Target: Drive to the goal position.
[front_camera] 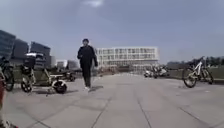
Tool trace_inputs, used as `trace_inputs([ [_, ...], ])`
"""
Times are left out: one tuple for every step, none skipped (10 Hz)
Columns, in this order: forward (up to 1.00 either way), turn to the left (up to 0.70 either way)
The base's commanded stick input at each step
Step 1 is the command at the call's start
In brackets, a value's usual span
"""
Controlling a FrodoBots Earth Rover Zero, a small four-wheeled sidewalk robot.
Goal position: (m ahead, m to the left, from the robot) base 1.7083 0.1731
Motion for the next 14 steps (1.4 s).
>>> trace_inputs([
  [1.00,0.00],
  [1.00,0.00],
  [1.00,0.00],
  [1.00,0.00],
  [1.00,0.00],
  [1.00,-0.04],
  [1.00,-0.11],
  [1.00,-0.17],
  [1.00,-0.24],
  [1.00,-0.31],
  [1.00,-0.38],
  [1.00,-0.34],
  [1.00,-0.25],
  [1.00,-0.15],
])
